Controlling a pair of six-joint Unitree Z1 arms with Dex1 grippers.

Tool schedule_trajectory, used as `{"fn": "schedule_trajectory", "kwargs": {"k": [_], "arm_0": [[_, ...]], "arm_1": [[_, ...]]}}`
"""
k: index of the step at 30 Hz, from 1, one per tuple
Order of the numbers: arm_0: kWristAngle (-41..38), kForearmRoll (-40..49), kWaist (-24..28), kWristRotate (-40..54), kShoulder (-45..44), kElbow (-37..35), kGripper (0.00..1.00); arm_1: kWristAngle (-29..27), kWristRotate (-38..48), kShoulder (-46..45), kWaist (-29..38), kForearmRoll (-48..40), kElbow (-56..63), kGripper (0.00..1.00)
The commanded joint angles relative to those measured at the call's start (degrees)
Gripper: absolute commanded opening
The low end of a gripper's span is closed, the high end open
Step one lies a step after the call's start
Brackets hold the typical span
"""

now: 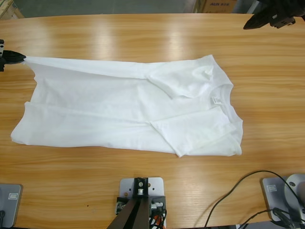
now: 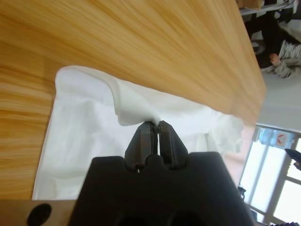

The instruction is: Fold clothes

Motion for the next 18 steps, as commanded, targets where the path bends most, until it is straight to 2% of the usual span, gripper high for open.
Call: {"fn": "schedule_trajectory", "kwargs": {"k": [1, 4, 13, 18], "arm_0": [[-1.17, 1.10, 0.49, 1.14, 0.49, 0.03, 0.000], [-1.14, 1.10, 0.36, 1.23, 1.00, 0.03, 0.000], [-1.08, 1.08, 0.12, 1.58, 2.37, 0.10, 0.000], [-0.99, 1.08, 0.20, 1.72, 2.65, 0.03, 0.000]], "arm_1": [[3.78, 0.17, 2.43, -0.04, -2.56, 6.76, 0.883], [3.78, 0.48, 2.56, 1.28, -5.27, 10.72, 0.941], [3.75, 0.84, 8.46, 5.09, -12.23, 16.34, 0.945], [2.84, 0.92, 8.41, 8.49, -15.14, 18.05, 0.930]]}}
